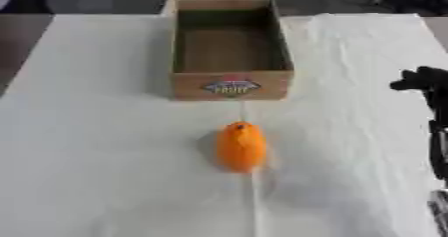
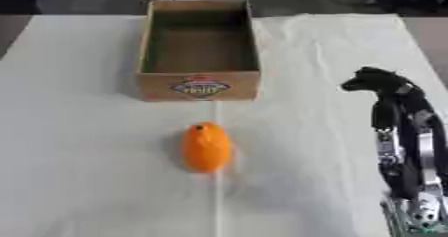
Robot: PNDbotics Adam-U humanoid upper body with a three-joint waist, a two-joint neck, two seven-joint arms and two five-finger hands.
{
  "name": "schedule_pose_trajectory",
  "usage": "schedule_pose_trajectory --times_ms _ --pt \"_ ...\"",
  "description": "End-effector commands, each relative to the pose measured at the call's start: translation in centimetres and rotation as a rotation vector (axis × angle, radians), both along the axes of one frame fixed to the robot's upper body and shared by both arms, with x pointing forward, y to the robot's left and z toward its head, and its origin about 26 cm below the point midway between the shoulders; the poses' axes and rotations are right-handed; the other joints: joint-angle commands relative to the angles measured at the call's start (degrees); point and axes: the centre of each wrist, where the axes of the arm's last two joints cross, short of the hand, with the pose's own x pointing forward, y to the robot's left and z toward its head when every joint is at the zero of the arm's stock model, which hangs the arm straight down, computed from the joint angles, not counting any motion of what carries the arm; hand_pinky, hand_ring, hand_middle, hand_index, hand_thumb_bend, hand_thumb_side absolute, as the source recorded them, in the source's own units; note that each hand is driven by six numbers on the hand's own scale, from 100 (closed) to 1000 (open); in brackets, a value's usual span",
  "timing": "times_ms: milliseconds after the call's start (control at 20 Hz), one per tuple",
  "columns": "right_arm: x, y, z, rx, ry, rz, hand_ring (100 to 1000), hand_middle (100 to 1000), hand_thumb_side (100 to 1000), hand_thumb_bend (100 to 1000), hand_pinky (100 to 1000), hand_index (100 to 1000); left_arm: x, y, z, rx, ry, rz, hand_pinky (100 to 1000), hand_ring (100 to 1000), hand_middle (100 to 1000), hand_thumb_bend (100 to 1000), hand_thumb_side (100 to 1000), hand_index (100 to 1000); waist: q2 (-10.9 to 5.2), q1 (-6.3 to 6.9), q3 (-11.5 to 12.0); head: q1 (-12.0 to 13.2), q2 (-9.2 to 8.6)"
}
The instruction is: Pick up objects on the table and place them in the box.
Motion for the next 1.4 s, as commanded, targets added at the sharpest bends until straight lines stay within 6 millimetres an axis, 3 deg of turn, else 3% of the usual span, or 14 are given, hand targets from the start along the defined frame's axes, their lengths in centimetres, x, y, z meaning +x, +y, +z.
schedule_pose_trajectory --times_ms 50,650,1050,1300,1400 --pt "-0.1 0.2 0.4 -0.001 -0.020 0.013 659 611 802 100 852 801 -0.1 -0.1 1.1 0.064 -0.087 -0.027 535 717 717 167 921 731 -0.79 0.08 0.0 0.2 -0.75" --pt "-0.3 -0.2 0.4 -0.036 -0.043 0.019 662 615 795 100 849 804 -0.8 1.3 0.8 -0.066 -0.061 0.083 463 580 612 122 844 670 -1.01 -0.55 0.6 -0.8 -1.13" --pt "-0.1 -0.8 1.2 -0.085 -0.067 0.018 666 620 795 100 847 802 -1.6 2.9 0.7 -0.238 -0.054 0.241 437 554 594 100 810 666 -1.22 -1.08 1.4 -2.2 -1.10" --pt "0.0 -1.8 2.3 -0.208 -0.049 -0.078 692 668 829 100 856 840 -1.6 2.8 0.8 -0.245 -0.051 0.249 437 554 596 100 807 668 -1.34 -1.46 1.6 -2.2 -0.91" --pt "-0.1 -2.3 2.7 -0.317 -0.055 -0.106 714 707 886 100 862 867 -1.6 2.9 0.8 -0.249 -0.048 0.253 436 553 596 100 804 670 -1.43 -1.64 1.7 -2.3 -0.71"
